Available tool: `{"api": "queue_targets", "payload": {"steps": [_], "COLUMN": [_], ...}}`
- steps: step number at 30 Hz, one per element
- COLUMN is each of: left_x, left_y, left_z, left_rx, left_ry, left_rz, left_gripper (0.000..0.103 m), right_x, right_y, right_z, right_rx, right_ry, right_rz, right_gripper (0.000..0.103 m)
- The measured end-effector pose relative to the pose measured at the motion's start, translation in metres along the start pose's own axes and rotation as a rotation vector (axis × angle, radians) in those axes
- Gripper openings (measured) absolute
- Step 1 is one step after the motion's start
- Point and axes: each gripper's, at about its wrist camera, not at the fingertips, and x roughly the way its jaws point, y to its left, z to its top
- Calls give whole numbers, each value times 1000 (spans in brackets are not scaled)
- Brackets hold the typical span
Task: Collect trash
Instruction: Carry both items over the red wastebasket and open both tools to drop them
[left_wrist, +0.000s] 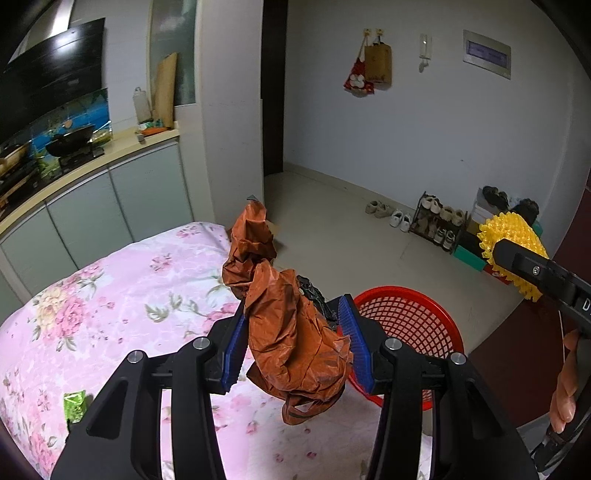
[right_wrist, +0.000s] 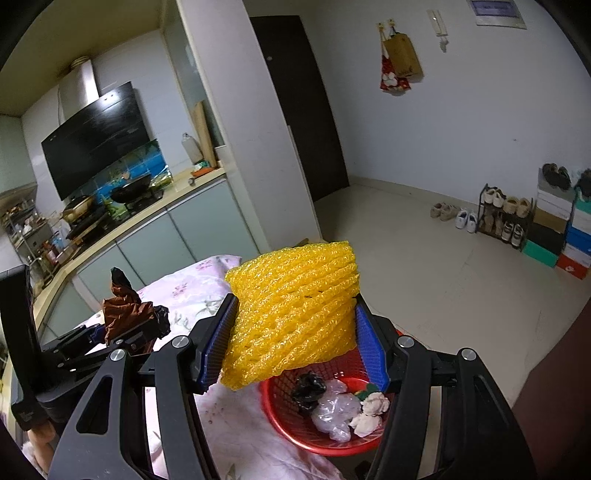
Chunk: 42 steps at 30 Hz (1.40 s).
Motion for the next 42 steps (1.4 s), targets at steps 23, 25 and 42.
{"api": "queue_targets", "payload": {"steps": [23, 25, 42], "left_x": [55, 62, 112], "left_y": [-52, -53, -74], "left_z": [-1, -1, -16], "left_rx": [77, 81, 128], "left_ry": [95, 108, 227], "left_rz": [-65, -70, -87], "left_gripper": [46, 46, 46], "right_x": [23, 24, 66], "right_y": [-46, -48, -70], "right_z": [-11, -13, -28], "right_rx": [100, 110, 163], "right_ry": [58, 63, 193], "right_rz": [-93, -101, -138], "right_gripper": [59, 59, 59]}}
